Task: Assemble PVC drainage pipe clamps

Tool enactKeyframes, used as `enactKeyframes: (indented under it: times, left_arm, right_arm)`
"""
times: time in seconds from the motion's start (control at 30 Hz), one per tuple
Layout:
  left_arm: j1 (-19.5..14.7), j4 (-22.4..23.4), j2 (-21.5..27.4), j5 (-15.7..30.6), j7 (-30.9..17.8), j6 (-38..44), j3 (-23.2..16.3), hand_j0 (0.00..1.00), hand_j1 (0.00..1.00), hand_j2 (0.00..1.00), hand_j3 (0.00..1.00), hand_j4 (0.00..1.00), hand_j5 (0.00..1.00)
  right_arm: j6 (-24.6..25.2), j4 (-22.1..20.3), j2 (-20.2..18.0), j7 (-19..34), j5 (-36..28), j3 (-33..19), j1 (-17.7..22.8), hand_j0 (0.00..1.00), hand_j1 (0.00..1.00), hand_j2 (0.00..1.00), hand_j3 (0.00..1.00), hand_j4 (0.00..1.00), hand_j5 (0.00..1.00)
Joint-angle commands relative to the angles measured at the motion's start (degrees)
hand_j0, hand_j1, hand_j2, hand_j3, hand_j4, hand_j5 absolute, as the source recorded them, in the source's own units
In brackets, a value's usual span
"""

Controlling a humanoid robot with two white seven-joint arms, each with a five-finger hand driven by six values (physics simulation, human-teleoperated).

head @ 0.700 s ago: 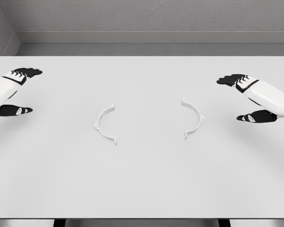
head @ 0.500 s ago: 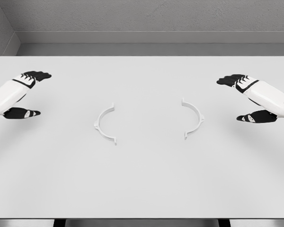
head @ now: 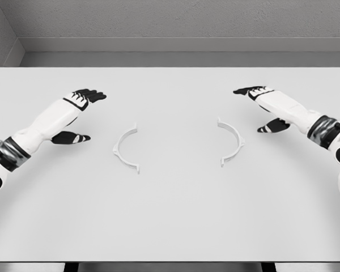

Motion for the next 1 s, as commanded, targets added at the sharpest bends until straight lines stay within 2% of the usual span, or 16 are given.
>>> enactKeyframes:
  times: [0.0, 0.8, 0.97]
  left_arm:
    - [-0.1, 0.2, -0.9, -0.1, 0.0, 0.0, -1.7, 1.0, 1.0, 1.0, 1.0, 1.0, 1.0]
    - [0.4, -0.8, -0.8, 0.0, 0.0, 0.0, -3.9, 1.0, 1.0, 1.0, 1.0, 1.0, 1.0]
    - [0.2, -0.3, -0.9, -0.1, 0.0, 0.0, -4.6, 1.0, 1.0, 1.0, 1.0, 1.0, 1.0]
  right_arm:
    - [0.4, 0.4, 0.2, 0.0, 0.4, 1.0, 0.0, 1.0, 1.0, 1.0, 1.0, 1.0, 1.0]
    - [0.3, 0.2, 0.2, 0.4, 0.3, 4.6, 1.0, 1.0, 1.0, 1.0, 1.0, 1.0, 1.0]
    - [0.4, -1.7, 0.3, 0.4, 0.2, 4.6, 1.1, 1.0, 1.0, 1.0, 1.0, 1.0, 1.0]
